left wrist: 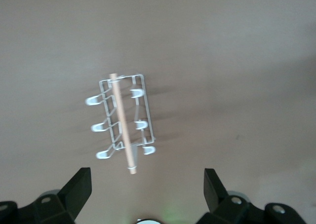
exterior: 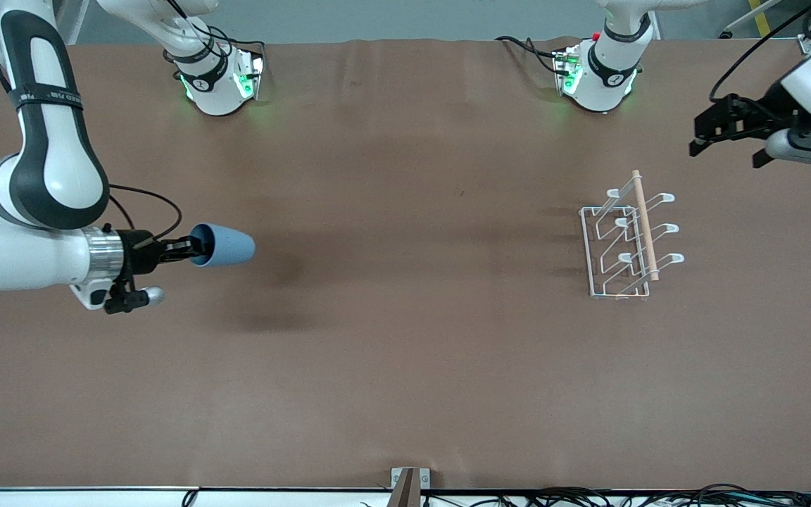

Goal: Hang cup on cup holder
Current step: 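Lift the blue cup with the right gripper while the left gripper approaches, then grasp the cup rim with the left gripper from the right gripper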

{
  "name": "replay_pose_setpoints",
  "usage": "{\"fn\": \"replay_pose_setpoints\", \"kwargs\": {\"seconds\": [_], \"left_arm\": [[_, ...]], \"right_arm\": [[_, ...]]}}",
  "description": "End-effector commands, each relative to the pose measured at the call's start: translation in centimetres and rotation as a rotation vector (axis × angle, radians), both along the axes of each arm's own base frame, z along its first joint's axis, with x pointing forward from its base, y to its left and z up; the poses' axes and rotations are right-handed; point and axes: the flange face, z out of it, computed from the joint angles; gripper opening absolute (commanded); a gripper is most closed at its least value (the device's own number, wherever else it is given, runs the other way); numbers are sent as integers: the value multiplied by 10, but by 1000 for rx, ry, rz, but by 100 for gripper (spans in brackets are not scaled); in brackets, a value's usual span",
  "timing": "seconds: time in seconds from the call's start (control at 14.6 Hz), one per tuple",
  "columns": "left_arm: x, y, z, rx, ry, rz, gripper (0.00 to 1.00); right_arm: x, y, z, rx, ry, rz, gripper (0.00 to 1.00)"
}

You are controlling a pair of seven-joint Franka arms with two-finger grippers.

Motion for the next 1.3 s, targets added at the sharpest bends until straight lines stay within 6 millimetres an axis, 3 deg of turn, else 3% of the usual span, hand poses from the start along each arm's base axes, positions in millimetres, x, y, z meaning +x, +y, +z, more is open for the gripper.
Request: {"fn": "replay_pose_setpoints", "kwargs": {"seconds": [0.0, 0.41, 0.75, 0.96, 1.23], "left_arm": [[-5, -53, 17, -19, -28, -95, 100], [-13, -195, 15, -75, -84, -337, 100], [-14, -299, 4, -265, -224, -422, 100], [-14, -346, -5, -315, -263, -449, 100], [-19, -395, -42, -345, -272, -450, 100]], "right_arm": [[-19, 39, 7, 165, 33, -35, 1], [-23, 87, 19, 408, 104, -78, 0], [-23, 132, 1, 576, 134, -91, 0], [-23, 148, -19, 649, 128, -79, 0], [-31, 177, -18, 699, 151, -75, 0]]}}
